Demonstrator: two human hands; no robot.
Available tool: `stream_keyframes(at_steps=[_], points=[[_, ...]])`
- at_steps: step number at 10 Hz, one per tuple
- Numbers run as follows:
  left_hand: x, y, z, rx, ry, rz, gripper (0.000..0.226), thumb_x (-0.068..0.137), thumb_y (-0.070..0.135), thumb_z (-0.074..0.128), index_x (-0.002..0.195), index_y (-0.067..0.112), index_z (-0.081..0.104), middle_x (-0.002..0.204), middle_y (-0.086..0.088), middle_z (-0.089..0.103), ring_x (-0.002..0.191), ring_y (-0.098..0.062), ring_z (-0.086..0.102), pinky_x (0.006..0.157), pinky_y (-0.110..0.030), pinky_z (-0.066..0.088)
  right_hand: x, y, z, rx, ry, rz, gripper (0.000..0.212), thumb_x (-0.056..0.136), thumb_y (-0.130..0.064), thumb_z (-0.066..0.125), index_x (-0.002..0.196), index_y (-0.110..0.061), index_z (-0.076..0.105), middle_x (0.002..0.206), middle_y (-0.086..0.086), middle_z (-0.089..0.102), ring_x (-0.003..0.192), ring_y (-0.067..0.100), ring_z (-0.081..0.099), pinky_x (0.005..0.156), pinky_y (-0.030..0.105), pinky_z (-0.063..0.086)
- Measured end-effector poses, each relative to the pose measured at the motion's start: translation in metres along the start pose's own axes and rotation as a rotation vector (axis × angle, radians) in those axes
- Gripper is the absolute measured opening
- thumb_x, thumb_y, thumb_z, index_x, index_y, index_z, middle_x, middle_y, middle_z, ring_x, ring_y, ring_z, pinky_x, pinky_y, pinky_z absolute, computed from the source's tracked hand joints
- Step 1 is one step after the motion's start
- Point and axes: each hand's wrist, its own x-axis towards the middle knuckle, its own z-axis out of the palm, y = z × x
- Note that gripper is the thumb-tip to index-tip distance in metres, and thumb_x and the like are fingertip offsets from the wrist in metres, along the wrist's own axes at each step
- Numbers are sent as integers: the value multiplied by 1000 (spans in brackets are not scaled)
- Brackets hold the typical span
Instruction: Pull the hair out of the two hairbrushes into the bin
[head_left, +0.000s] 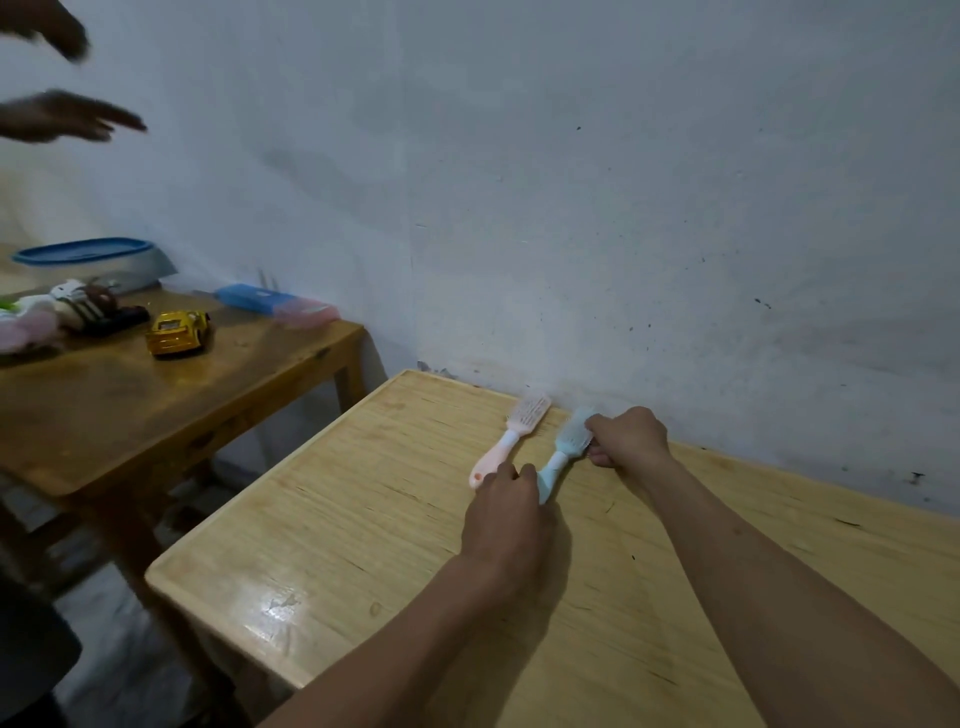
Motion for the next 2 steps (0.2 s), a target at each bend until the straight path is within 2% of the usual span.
stream_keyframes(at_steps=[1,2], points=[[-3,-2,-1,-34,-10,9,30,96,24,58,124,12,58,120,-7,61,105,-23,57,76,-32,48,-5,3,-6,34,-1,50,28,92,-16,65,71,2,67,68,16,72,70,33,77,79,49,65],[-3,-4,-2,-81,1,1,31,96,22,59,126,12,58,121,-6,61,107,-22,58,81,-33,51,-11,6,-15,95,-58,101,21,90,-10,67,77,5,67,71,18,69,61,31,70,70,44,65]])
